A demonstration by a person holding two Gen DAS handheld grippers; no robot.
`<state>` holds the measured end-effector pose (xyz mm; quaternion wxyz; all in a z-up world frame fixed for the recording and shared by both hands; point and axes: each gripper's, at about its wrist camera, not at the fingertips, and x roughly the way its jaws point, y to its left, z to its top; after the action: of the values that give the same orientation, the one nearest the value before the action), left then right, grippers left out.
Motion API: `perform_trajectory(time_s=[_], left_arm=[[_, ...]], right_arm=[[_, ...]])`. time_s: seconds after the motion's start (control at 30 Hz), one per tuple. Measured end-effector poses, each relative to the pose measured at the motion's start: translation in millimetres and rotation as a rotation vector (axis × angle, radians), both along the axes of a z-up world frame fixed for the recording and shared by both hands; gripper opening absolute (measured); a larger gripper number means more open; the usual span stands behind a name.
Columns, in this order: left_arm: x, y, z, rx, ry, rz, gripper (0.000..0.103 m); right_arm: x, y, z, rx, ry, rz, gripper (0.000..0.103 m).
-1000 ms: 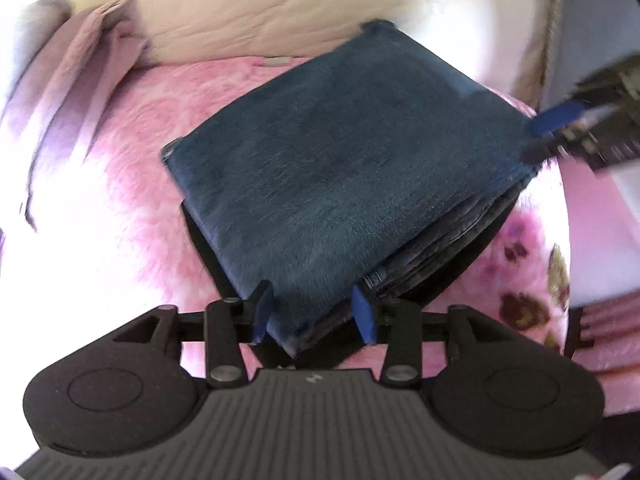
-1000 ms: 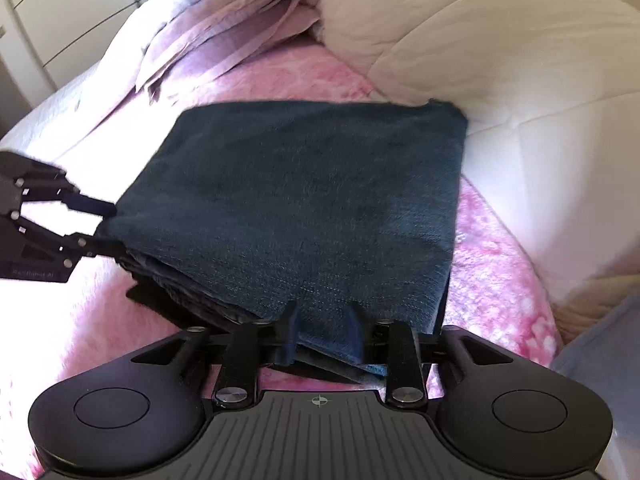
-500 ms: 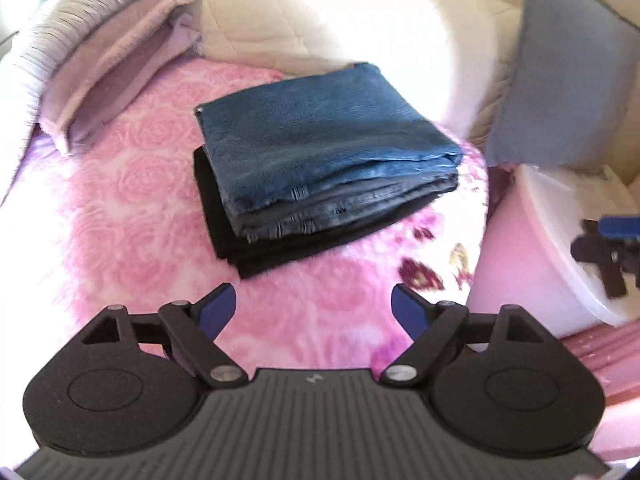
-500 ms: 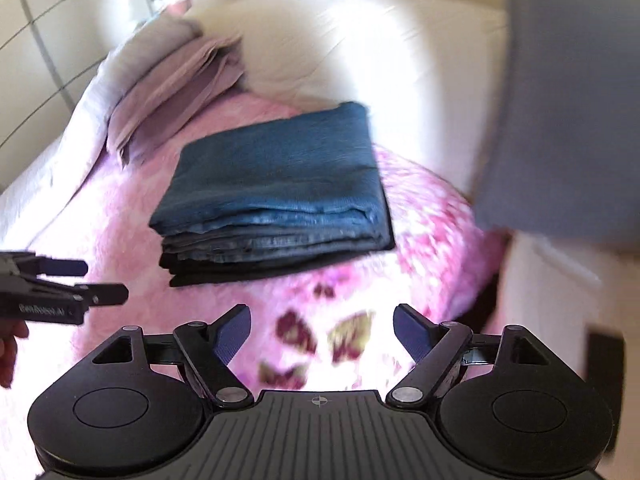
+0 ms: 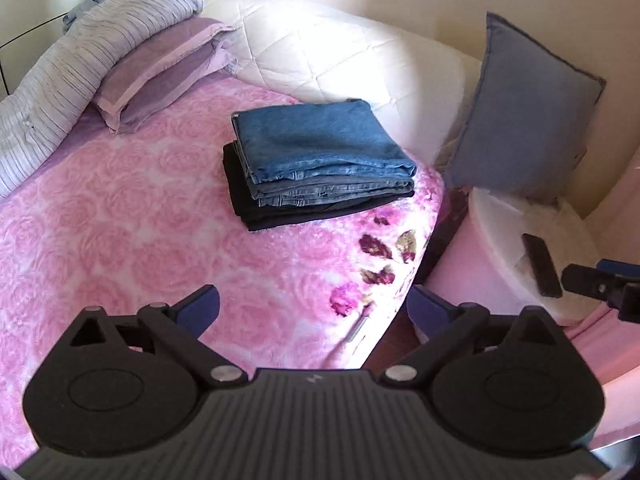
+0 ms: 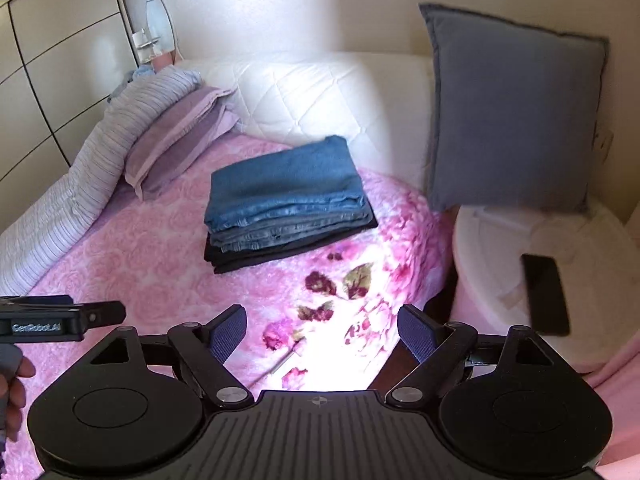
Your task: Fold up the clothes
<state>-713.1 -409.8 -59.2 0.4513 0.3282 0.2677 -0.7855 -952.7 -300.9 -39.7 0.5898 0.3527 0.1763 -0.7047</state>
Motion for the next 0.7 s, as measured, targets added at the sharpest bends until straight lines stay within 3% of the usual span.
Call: perform_trajectory(time_s=[0.2, 0.37, 0.7], left_arm=[[-2, 11, 22, -0.037, 0.039, 0.046, 0.099], [-13, 19, 29, -0.059, 0.006, 0.092, 0.099], [-21, 30, 27, -0.028, -0.006, 0.125, 0.098]], right_arm=[[5, -6, 14, -0.005, 0.031, 0.08, 0.091], [8, -11, 21, 0.001, 0.078, 0.153, 0.092], [-2, -10, 19, 0.012, 0.067, 0.208, 0.093]])
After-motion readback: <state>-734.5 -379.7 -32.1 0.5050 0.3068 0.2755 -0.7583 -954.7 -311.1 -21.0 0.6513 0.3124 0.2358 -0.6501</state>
